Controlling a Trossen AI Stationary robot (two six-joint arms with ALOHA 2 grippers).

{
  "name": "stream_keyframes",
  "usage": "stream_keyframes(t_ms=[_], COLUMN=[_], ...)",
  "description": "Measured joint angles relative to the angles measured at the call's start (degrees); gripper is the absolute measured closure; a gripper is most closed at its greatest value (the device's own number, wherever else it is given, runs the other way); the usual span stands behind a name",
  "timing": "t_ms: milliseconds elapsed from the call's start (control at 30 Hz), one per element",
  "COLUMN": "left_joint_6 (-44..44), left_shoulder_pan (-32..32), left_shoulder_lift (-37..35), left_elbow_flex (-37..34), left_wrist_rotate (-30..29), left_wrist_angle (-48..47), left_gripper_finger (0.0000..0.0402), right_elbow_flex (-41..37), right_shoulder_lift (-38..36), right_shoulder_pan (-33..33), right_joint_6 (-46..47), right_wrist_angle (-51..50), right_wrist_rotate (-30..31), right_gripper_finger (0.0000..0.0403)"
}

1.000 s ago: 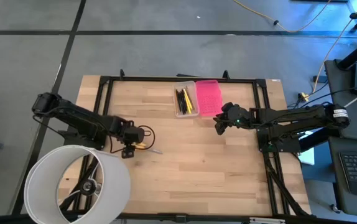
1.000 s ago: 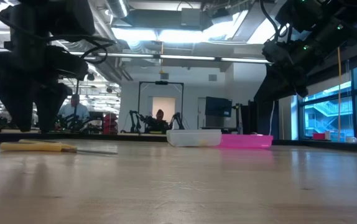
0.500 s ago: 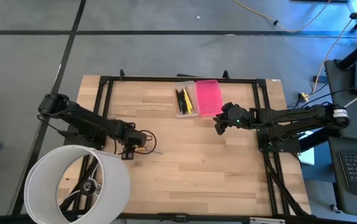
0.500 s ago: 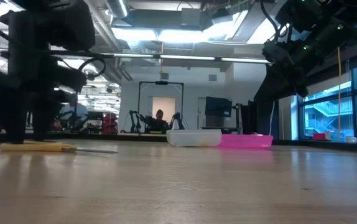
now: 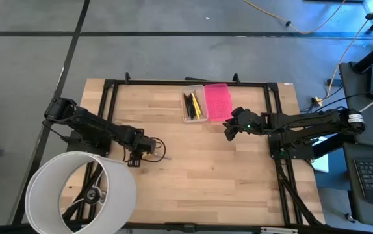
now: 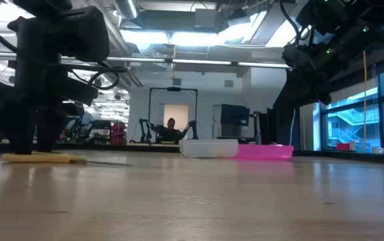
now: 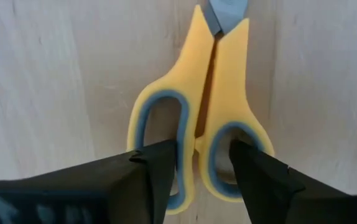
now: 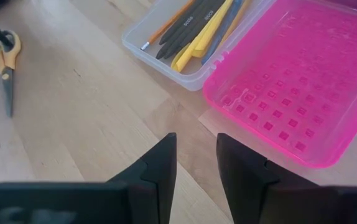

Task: Pick & place school supplies into a supply box
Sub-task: Put the yellow scissors into the transparent supply box

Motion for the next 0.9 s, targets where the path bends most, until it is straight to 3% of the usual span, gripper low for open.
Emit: stream_keyframes(t_ms=[433, 667, 900], left_joint_6=[0.6, 0.4, 0.6], left_shoulder_pan=[1.9, 4.3, 9.8], left_shoulder_lift=[-0.2, -2.4, -2.6], left_elbow_flex=[1.4, 5.9, 11.1], left_wrist_rotate=[0.1, -1.3, -7.1], left_wrist_angle=[-0.2, 1.5, 10.8], left_gripper_finger=[0.0333, 0.0337, 0.0336], right_elbow_flex=[0.0, 0.0, 0.0], right_shoulder_lift=[0.0, 0.0, 0.0], right_shoulder_pan=[0.0, 0.0, 0.0], right_joint_6=[0.0, -1.6, -1.3], right_wrist_angle=[0.0, 0.1, -0.1], right_wrist_rotate=[0.0, 0.0, 0.0], right_gripper_finger=[0.0284, 0.0284, 0.0284])
